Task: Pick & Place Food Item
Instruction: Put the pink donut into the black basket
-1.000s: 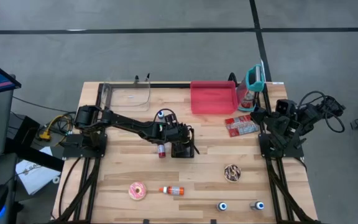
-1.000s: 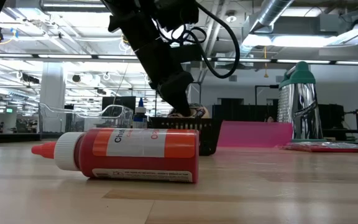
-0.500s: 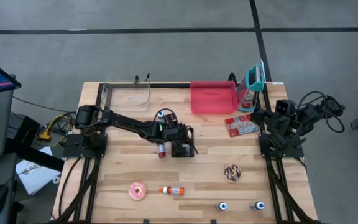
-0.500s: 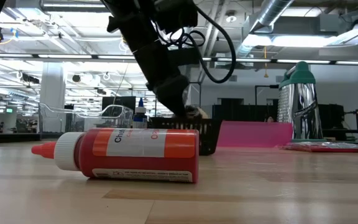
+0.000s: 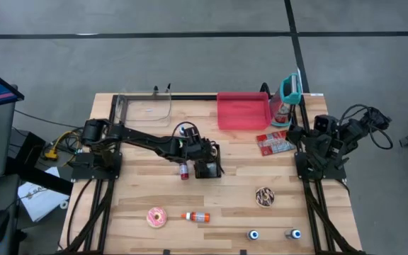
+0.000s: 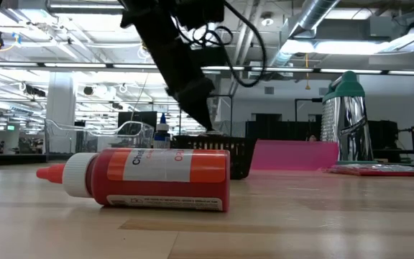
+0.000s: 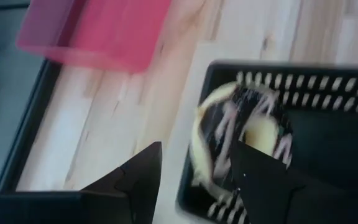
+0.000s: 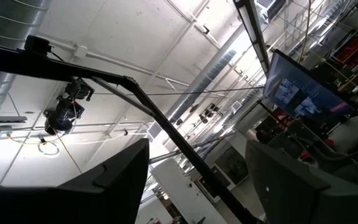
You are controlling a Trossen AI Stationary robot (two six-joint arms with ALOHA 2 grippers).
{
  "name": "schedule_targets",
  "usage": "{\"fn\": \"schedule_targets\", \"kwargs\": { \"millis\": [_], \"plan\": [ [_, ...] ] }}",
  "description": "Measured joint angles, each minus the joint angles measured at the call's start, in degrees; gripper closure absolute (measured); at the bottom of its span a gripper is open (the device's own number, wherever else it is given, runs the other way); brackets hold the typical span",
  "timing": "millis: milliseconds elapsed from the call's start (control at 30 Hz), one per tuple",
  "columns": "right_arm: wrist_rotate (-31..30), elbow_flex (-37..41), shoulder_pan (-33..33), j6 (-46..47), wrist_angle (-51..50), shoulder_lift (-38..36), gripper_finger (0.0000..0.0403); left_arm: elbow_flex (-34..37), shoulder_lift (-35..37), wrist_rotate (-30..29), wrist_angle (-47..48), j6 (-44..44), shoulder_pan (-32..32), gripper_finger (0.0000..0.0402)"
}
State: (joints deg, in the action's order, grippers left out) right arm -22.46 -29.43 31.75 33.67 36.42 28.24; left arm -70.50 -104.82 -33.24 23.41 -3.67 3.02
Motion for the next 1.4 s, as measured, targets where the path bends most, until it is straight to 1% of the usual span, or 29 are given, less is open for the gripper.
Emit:
{"fn": "schedule_targets", "kwargs": {
  "millis": [67, 100, 167, 233, 300, 367, 400, 433, 467, 533, 600, 667, 767, 867, 1000, 1200, 1300, 1400],
  "plan": [
    [-0.68, 0.00, 0.57, -0.10, 0.14, 0.25, 0.0145, 0.00, 1.48, -0.07, 1.19, -1.01, -0.06, 0.0215],
    [-1.17, 0.01, 0.81, -0.18, 0.16, 0.35, 0.0145, 0.00, 2.57, 0.34, 3.21, -1.70, -0.04, 0.0215],
    [-1.70, 0.01, 1.41, -0.20, 0.31, 0.43, 0.0145, 0.00, 5.49, 3.75, 7.04, -3.03, 0.11, 0.0215],
    [-2.33, 0.00, 2.01, -0.25, 1.29, 1.11, 0.0145, 0.00, 8.87, 12.04, 12.38, -4.34, 0.22, 0.0215],
    [-2.98, 0.02, 2.42, -0.94, 2.39, 1.85, 0.0145, 1.09, 12.44, 24.53, 16.82, -6.20, 0.61, 0.0216],
    [-3.00, 0.02, 2.71, -1.16, 3.51, 2.50, 0.0145, 3.93, 16.80, 36.49, 20.07, -9.43, 1.89, 0.0219],
    [-3.12, 0.02, 2.77, -1.16, 3.80, 2.72, 0.0145, 5.64, 19.07, 40.54, 20.62, -11.49, 3.27, 0.0222],
    [-3.15, 0.02, 2.75, -1.14, 3.97, 2.88, 0.0145, 7.60, 21.49, 42.62, 20.64, -13.63, 5.13, 0.0224],
    [-3.19, 0.02, 2.69, -1.14, 4.01, 2.97, 0.0145, 9.64, 23.81, 43.44, 20.57, -15.94, 7.43, 0.0226],
    [-3.92, 0.02, 2.67, -1.14, 4.60, 3.51, 0.0145, 13.69, 28.56, 42.29, 18.84, -20.75, 13.38, 0.0229],
    [-4.77, 0.02, 2.67, -1.27, 4.78, 4.14, 0.0145, 17.07, 31.98, 39.21, 14.36, -25.22, 19.71, 0.0230],
    [-4.97, 0.02, 2.67, -1.29, 4.76, 4.63, 0.0145, 19.66, 33.66, 34.98, 11.47, -28.60, 26.21, 0.0230],
    [-6.20, 0.02, 2.69, -1.27, 5.07, 5.27, 0.0145, 20.90, 32.41, 28.97, 10.06, -30.02, 34.33, 0.0230],
    [-6.60, 0.02, 2.69, -1.29, 6.81, 5.65, 0.0145, 20.90, 28.85, 25.85, 9.67, -31.23, 39.33, 0.0219],
    [-7.65, -0.24, 2.69, -1.30, 7.61, 6.30, 0.0145, 20.90, 23.64, 24.15, 9.00, -31.35, 42.12, 0.0188],
    [-7.89, -2.62, 2.69, -3.04, 7.34, 8.14, 0.0145, 20.90, 17.70, 19.83, 8.39, -31.28, 42.21, 0.0143],
    [-7.89, -3.79, 2.73, -3.71, 7.32, 8.93, 0.0145, 20.90, 15.96, 18.93, 7.74, -31.29, 42.21, 0.0133],
    [-7.88, -4.37, 2.73, -3.69, 6.22, 9.52, 0.0145, 20.87, 14.35, 19.05, 6.01, -31.29, 42.23, 0.0132]
  ]
}}
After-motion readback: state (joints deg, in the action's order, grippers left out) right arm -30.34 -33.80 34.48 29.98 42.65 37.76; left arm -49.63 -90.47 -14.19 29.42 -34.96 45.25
